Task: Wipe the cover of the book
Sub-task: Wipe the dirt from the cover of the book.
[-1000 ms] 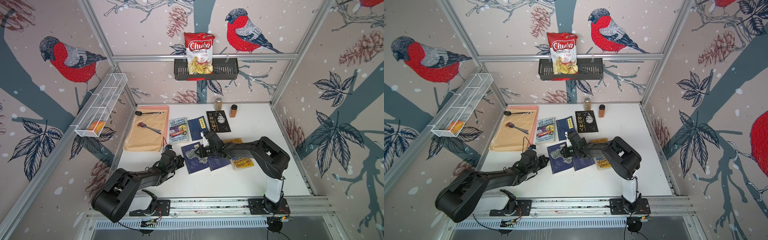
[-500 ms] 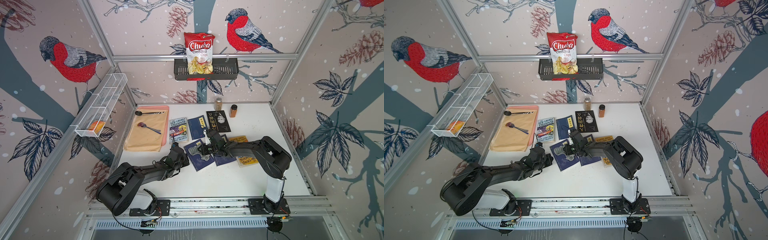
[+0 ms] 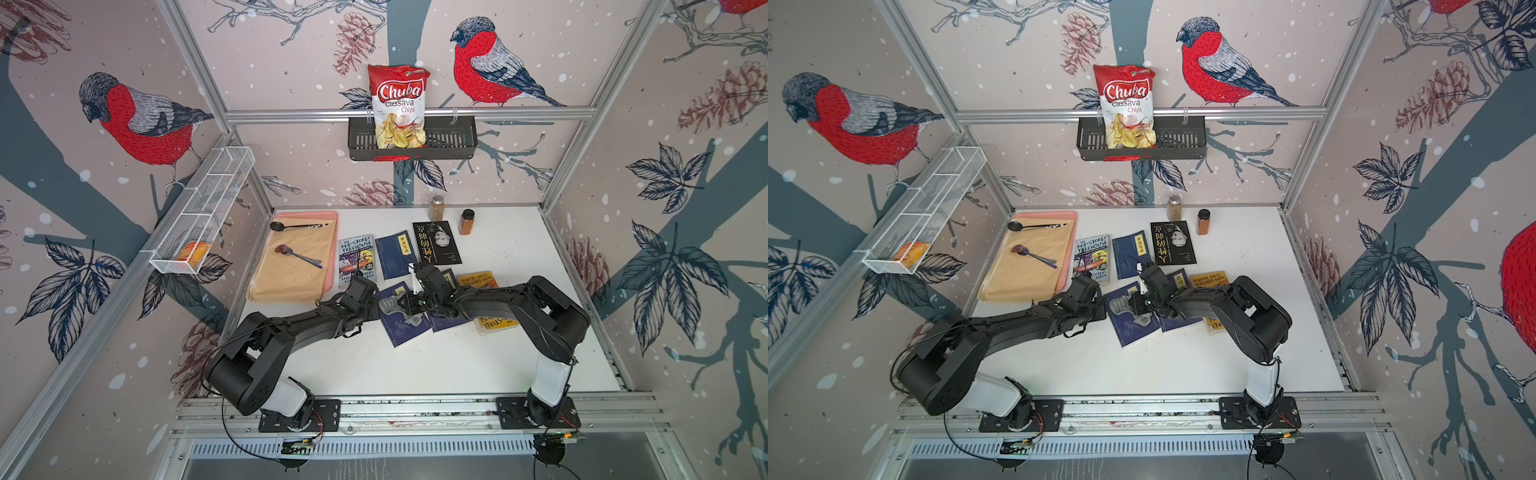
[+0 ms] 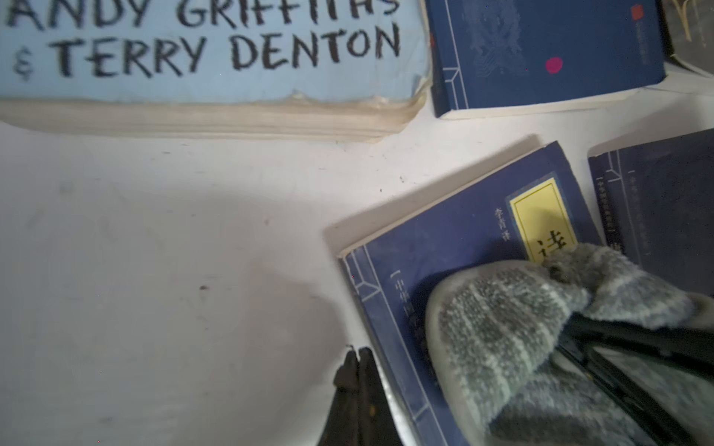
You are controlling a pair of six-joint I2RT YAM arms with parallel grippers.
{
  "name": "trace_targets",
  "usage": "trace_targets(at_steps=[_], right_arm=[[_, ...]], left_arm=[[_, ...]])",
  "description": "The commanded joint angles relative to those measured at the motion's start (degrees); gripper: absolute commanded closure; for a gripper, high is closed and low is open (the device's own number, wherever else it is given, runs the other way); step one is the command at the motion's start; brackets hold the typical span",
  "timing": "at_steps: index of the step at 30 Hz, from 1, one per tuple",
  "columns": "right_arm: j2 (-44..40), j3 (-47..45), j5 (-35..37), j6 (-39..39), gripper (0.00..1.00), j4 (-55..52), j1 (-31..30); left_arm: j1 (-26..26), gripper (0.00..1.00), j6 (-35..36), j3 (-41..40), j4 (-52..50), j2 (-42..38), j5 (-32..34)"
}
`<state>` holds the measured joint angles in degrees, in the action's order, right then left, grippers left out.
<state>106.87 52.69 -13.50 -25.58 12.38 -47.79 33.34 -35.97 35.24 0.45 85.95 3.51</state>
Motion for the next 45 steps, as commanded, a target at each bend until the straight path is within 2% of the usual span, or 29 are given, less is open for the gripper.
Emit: trace_targets(at_steps=[1,5,12,21,32,36,40,45], right_arm=[[0.2,-0.7,1.4,0.5,0.94,-6.3,-0.2],[0.9,-0.5,1.0,0.7,0.94,-6.3,-0.2],[1.3,-0.7,1.0,0.5,0.94,-5.7,-0.2],[1.1,-1.0,2.0,0.4,0.94,-6.2,-0.2],[-6.7,-10.2,4.8,-1.6,0.94,-8.5,-4.3],[-5.9,-12.8,4.4,-4.0,0.94,-5.6,-4.5],[0.2,-6.8,4.3,-3.9,0.94,-1.7,-1.5],[8.6,5.6,5.6,-2.2,0.95,-5.0,1.0]], left_arm=[[-0.1,1.0,1.7,0.9,2.4,1.0,-2.8],[-0.1,1.0,1.8,0.8,3.3,-0.3,-3.1],[-0.2,1.0,4.0,0.8,5.6,-1.9,-7.8],[-0.6,1.0,4.9,3.5,4.8,8.0,-6.2],[-1.6,1.0,5.7,2.7,4.9,8.6,-6.7],[-1.6,1.0,6.1,2.2,5.4,8.6,-7.4],[-2.1,1.0,6.0,0.7,7.9,8.9,-9.9],[-2.3,1.0,6.5,0.7,8.1,9.6,-11.2]])
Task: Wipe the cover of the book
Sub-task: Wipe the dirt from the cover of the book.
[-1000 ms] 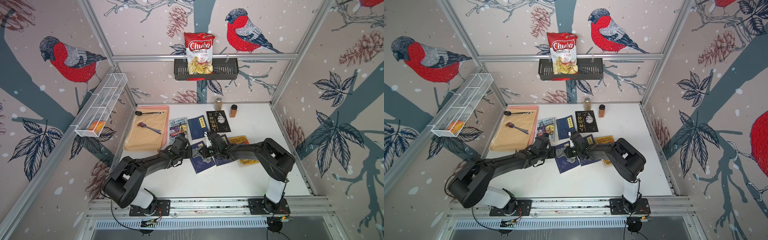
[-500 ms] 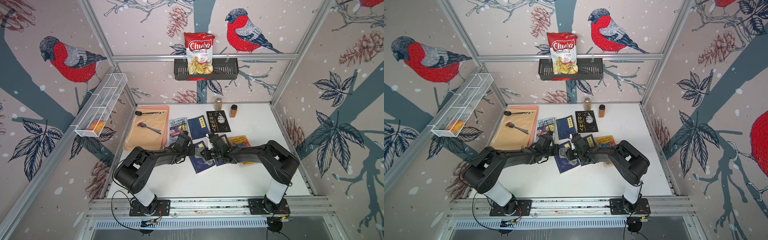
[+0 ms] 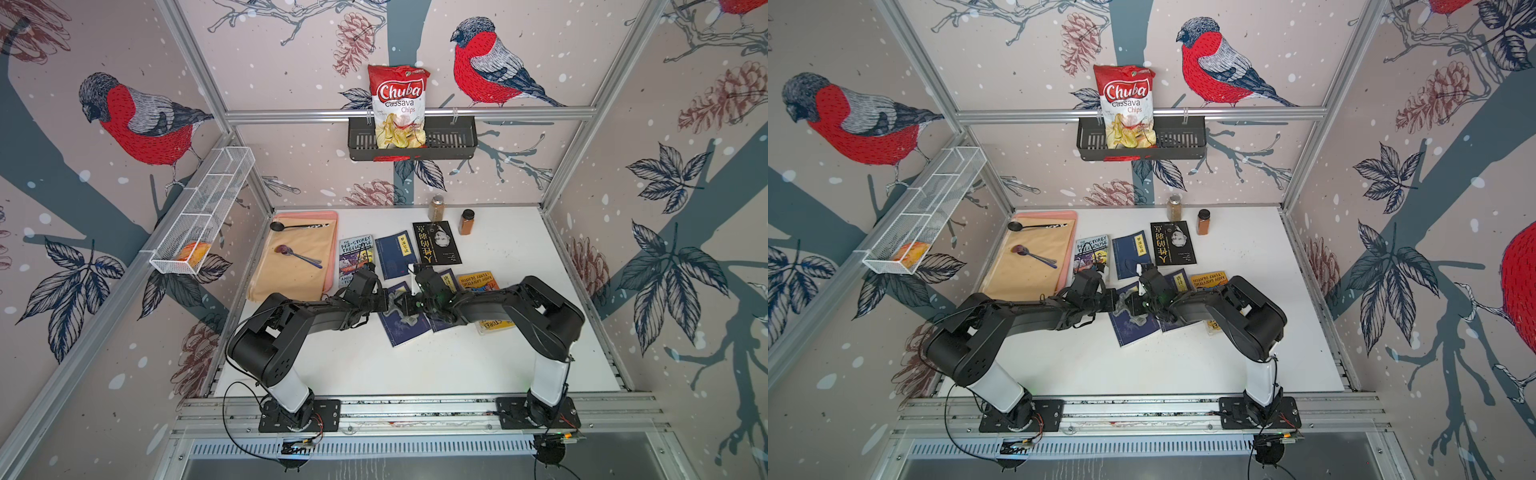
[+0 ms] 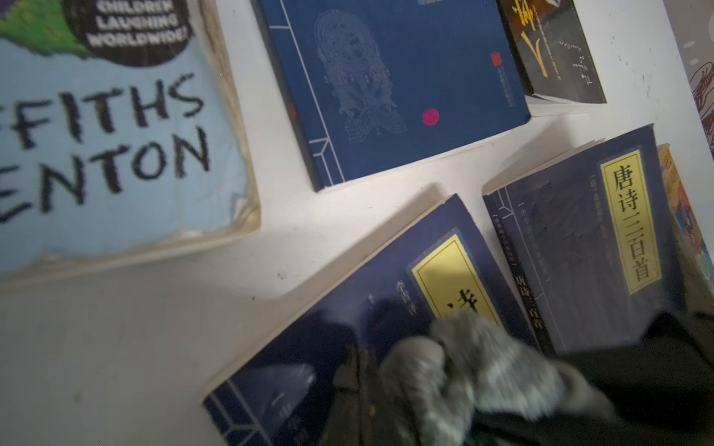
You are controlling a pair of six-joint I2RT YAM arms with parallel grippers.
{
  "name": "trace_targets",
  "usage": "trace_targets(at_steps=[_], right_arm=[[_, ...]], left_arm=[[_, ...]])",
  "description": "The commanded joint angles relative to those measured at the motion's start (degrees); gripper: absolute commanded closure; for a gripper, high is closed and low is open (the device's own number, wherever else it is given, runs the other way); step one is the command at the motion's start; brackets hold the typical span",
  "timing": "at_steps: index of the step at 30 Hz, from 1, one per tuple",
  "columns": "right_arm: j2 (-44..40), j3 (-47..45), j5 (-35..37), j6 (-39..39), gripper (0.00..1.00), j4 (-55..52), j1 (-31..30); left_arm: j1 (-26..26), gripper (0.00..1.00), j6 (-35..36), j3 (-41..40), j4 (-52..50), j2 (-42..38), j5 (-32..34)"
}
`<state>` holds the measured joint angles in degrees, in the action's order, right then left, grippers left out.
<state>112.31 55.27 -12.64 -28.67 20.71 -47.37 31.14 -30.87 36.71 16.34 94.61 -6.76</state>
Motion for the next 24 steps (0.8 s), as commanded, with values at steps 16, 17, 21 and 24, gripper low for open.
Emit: trace_targets(at_steps=[16,17,21,24], right_arm=[[-9.0,-17.4,10.2,-6.8,0.95,-13.4,-6.9],[-6.9,-15.5,10.4,-6.3,0.95,-12.8,-6.0],[1.3,-4.6,11.6,-4.4,0.96,-10.6,0.1],[6.0,5.3,15.4,-1.7,0.96,-16.4,2.0]], left_arm=[[-2.6,1.0,2.2,-1.2,-5.8,3.2,-4.8],[-2.6,1.0,2.2,-1.2,-5.6,3.6,-5.1],[-2.6,1.0,2.2,-1.5,-5.5,4.1,-5.2],[-2.6,1.0,2.3,-1.9,-5.3,4.0,-5.2]])
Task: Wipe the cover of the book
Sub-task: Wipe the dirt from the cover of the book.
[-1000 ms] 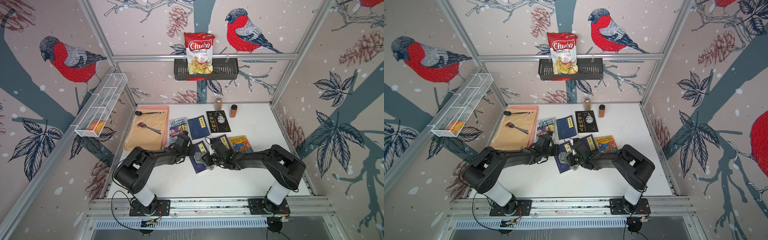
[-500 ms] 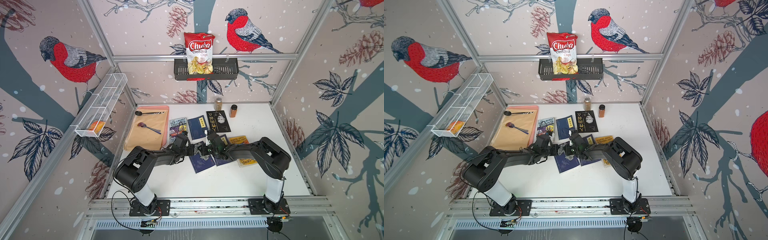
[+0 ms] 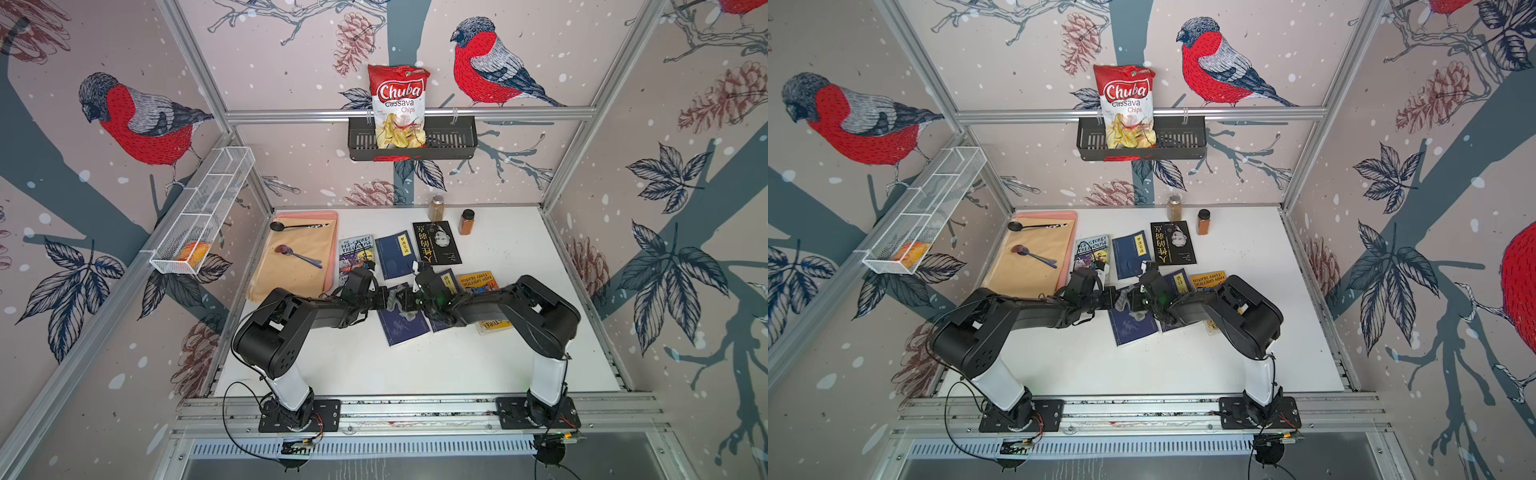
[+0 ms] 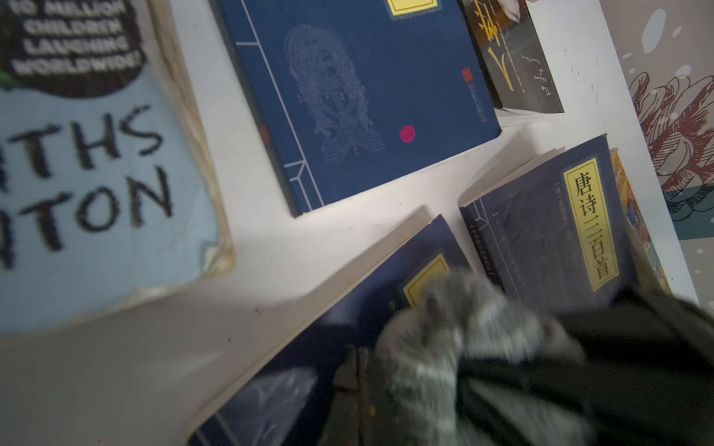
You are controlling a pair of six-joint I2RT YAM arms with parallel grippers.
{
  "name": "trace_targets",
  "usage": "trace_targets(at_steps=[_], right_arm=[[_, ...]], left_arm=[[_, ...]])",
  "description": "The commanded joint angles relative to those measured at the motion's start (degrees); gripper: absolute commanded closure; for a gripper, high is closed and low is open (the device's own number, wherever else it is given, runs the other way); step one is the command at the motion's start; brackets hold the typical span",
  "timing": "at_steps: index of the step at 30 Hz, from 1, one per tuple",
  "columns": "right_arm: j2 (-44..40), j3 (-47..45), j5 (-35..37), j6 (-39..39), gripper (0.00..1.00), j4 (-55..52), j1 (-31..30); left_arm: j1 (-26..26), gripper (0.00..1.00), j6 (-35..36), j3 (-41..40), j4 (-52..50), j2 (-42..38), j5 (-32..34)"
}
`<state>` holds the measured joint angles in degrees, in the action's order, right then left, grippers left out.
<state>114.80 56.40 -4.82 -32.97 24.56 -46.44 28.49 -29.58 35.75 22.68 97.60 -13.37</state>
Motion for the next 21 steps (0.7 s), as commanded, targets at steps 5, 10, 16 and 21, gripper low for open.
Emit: trace_targets(at_steps=[5,10,16,21], right_arm=[[-3.0,-0.9,9.5,3.2,0.96,-21.5,-1.2],[-14.3,-16.5,16.0,-0.7,0.96,-19.4,-8.8],[-17.3,-22.1,21.9,-6.1,0.97,-16.6,-13.8],[-15.7,-15.2,21.9,-3.2,0.97,-18.1,-13.2]], left_arm=[[-0.1,1.0,0.9,-0.8,-12.0,0.9,1.8],[-0.2,1.0,0.9,-0.6,-12.3,1.5,2.2],[-0.3,1.0,1.2,-0.7,-11.7,2.0,1.6],[-0.3,1.0,1.9,-0.3,-13.0,-0.5,1.5]])
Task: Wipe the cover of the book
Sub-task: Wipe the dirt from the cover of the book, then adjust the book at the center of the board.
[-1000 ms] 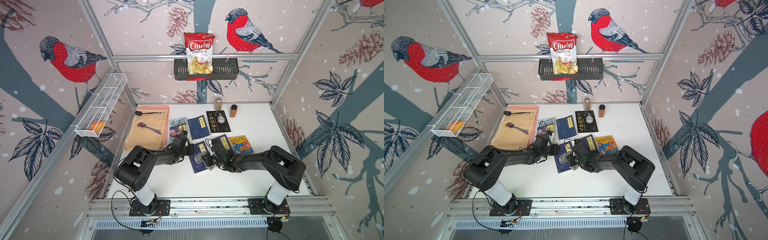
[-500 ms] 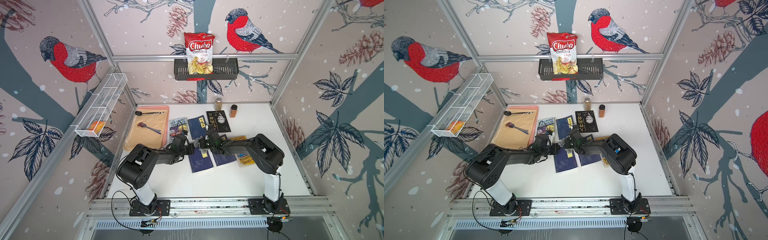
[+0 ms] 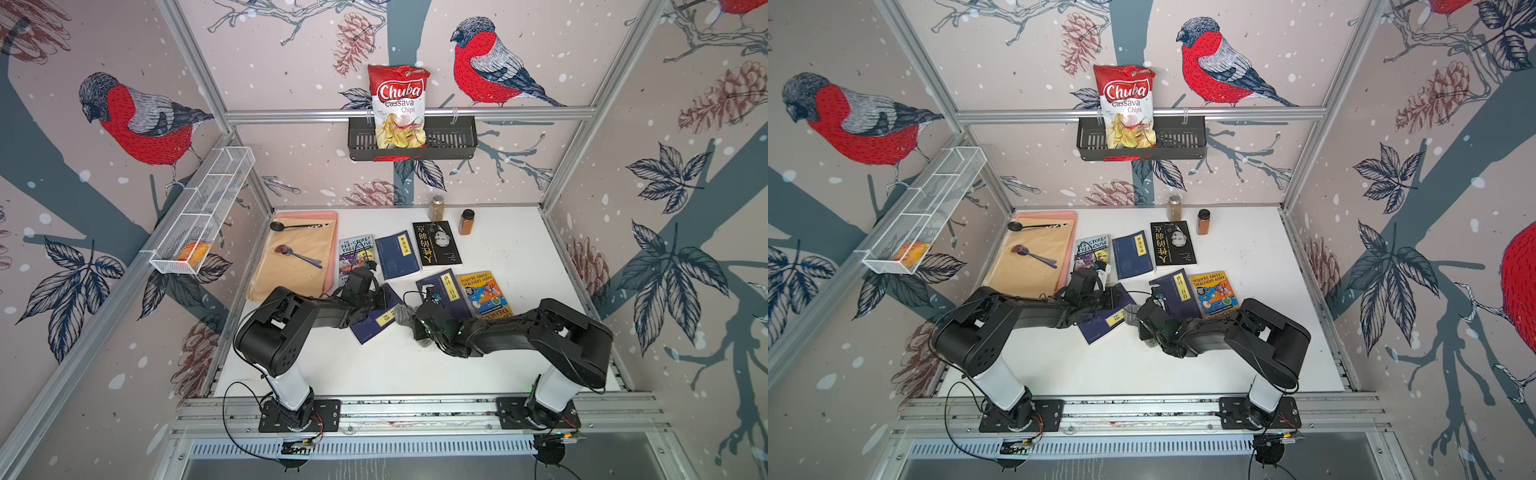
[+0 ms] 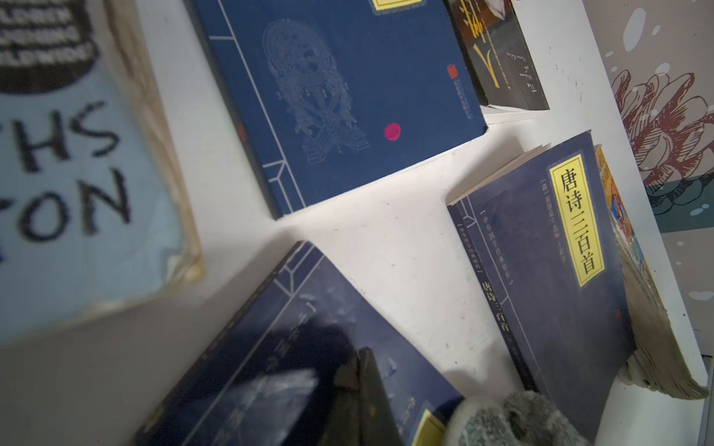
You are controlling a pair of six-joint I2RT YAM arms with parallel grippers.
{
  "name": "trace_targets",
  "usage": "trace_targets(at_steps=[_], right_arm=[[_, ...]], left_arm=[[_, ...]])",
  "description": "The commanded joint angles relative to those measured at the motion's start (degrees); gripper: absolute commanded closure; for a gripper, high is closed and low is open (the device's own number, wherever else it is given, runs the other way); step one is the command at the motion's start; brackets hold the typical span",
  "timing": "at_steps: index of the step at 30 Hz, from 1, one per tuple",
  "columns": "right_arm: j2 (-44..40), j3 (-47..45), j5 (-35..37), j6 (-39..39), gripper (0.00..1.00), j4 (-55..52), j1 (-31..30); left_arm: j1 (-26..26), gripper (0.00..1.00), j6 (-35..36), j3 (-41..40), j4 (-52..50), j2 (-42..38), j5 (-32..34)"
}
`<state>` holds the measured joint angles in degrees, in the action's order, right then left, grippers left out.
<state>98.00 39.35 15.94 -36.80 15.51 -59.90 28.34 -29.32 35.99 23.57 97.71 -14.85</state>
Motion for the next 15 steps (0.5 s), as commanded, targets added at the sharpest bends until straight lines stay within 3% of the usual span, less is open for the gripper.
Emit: trace_targets(at_steps=[1,8,15], right_arm=[[1.5,2.9,0.8,1.1,0.97,-9.1,0.2],[-2.0,5.2,1.1,2.2,0.97,-9.9,1.0],[-7.0,6.8,-1.2,2.9,0.96,-13.9,1.0]], left_arm=[[-0.2,1.0,1.8,-0.2,-14.5,-1.6,3.2],[-0.2,1.0,3.4,3.9,-22.2,-12.3,7.9],[-2.9,1.0,2.0,4.1,-30.5,-16.3,20.8]])
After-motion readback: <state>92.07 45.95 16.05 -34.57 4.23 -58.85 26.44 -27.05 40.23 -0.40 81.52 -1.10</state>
